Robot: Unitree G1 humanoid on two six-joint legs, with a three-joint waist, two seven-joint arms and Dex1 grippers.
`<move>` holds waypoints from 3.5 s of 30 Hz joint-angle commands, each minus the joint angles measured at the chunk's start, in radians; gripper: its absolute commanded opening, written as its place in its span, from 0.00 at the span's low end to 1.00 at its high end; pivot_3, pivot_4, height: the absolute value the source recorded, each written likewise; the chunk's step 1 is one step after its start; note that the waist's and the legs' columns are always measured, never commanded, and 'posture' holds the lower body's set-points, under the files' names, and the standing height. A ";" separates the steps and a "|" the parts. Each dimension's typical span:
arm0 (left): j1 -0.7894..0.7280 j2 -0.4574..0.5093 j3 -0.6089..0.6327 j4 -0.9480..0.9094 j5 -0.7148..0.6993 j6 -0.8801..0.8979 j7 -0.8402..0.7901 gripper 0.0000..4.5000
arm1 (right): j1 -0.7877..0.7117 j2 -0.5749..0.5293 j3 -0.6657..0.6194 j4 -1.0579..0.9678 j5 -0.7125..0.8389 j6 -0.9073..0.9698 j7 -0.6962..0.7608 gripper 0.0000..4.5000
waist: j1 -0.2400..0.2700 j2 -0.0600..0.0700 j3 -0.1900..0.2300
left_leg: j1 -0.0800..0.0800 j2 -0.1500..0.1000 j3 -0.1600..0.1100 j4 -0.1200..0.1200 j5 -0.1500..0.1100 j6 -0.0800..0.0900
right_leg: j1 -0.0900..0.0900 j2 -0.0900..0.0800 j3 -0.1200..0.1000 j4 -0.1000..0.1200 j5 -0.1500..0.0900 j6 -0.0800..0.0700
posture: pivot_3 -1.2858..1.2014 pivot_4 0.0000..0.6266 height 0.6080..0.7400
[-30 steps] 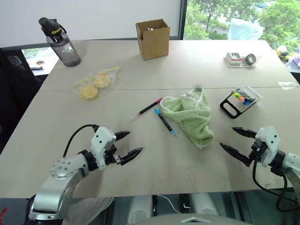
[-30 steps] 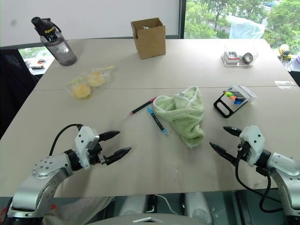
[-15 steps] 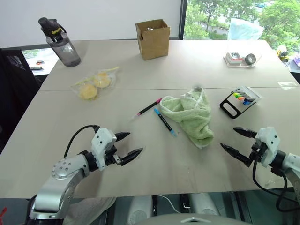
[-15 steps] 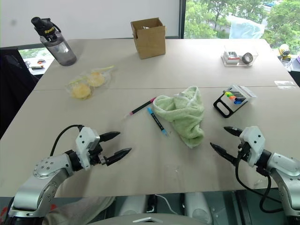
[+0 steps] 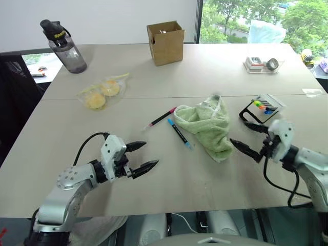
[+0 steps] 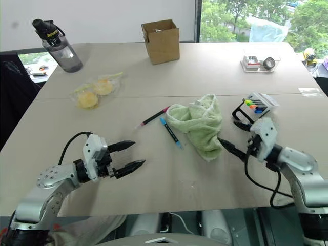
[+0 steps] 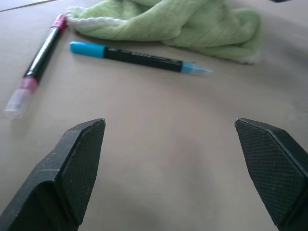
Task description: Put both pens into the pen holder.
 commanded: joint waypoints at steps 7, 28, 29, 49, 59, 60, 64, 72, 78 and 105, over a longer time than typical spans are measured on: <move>-0.003 0.170 0.113 -0.065 -0.052 0.014 -0.123 0.99 | -0.200 0.044 0.217 0.063 -0.110 0.179 -0.076 1.00 | 0.002 0.000 0.000 | -0.002 -0.001 0.000 -0.001 0.000 0.000 | -0.001 -0.001 -0.001 -0.002 0.000 0.000 | 0.52 0.24 0.97; -0.093 0.170 0.114 -0.073 -0.020 0.024 -0.056 1.00 | -0.279 0.063 0.142 -0.028 -0.063 0.271 -0.097 0.00 | 0.003 0.000 0.000 | -0.003 -0.001 0.000 -0.001 0.000 0.000 | -0.002 -0.001 -0.002 -0.002 0.000 0.000 | 0.52 0.24 0.97; -0.111 0.162 0.106 -0.077 -0.026 0.032 -0.046 1.00 | -0.290 0.078 0.099 -0.048 -0.024 0.256 -0.095 0.00 | 0.003 0.000 0.000 | -0.003 -0.001 0.000 -0.001 0.000 0.000 | -0.002 0.000 -0.002 -0.002 0.000 0.000 | 0.52 0.24 0.97; -0.522 0.018 -0.059 -0.077 -0.214 0.206 -0.011 1.00 | -0.169 -0.304 -0.662 0.225 0.257 0.362 -0.250 0.00 | 0.019 0.000 0.000 | -0.005 -0.002 0.000 -0.003 0.000 -0.001 | -0.002 0.001 0.002 -0.006 0.000 0.001 | 0.52 0.24 0.97; -0.567 0.011 -0.107 -0.036 -0.168 0.177 -0.058 1.00 | 0.149 -0.422 -0.668 0.250 0.094 0.307 -0.090 0.48 | -0.002 0.001 0.000 | -0.002 -0.003 0.002 -0.004 -0.001 0.001 | -0.002 0.005 0.007 -0.005 -0.001 0.002 | 0.52 0.24 0.97; -0.567 0.010 -0.107 -0.034 -0.166 0.176 -0.061 1.00 | 0.160 -0.421 -0.680 0.248 0.085 0.306 -0.093 0.58 | -0.002 0.001 0.000 | -0.001 -0.003 0.002 -0.004 -0.001 0.001 | -0.002 0.005 0.007 -0.005 -0.001 0.002 | 0.52 0.24 0.97; -0.563 0.012 -0.115 -0.028 -0.148 0.166 -0.066 1.00 | 0.215 -0.445 -0.727 0.237 0.085 0.334 -0.032 0.67 | 0.002 0.001 0.000 | -0.002 -0.003 0.002 -0.004 -0.001 0.001 | -0.002 0.006 0.007 -0.005 -0.001 0.002 | 0.52 0.24 0.97; -0.535 0.007 -0.109 -0.004 -0.098 0.141 -0.035 1.00 | 0.218 -0.510 -0.784 0.227 0.116 0.366 0.077 0.67 | 0.001 0.001 0.000 | -0.002 -0.003 0.002 -0.004 0.000 0.000 | -0.002 0.006 0.008 -0.006 -0.001 0.002 | 0.52 0.24 0.97; -0.477 -0.002 -0.128 0.098 0.068 0.056 0.072 1.00 | 0.150 -0.417 -0.673 0.023 0.321 0.435 0.157 0.67 | -0.002 0.000 0.000 | 0.000 -0.003 0.000 -0.004 -0.001 0.001 | -0.002 0.008 0.010 -0.005 -0.001 0.002 | 0.52 0.24 0.97; -0.496 -0.055 -0.269 0.444 0.388 0.030 0.095 0.88 | 0.149 -0.185 -0.242 -0.361 0.413 0.368 -0.084 1.00 | 0.011 -0.002 -0.002 | -0.002 -0.004 -0.001 -0.002 -0.002 0.003 | -0.002 0.001 0.007 -0.006 0.000 0.002 | 0.52 0.24 0.97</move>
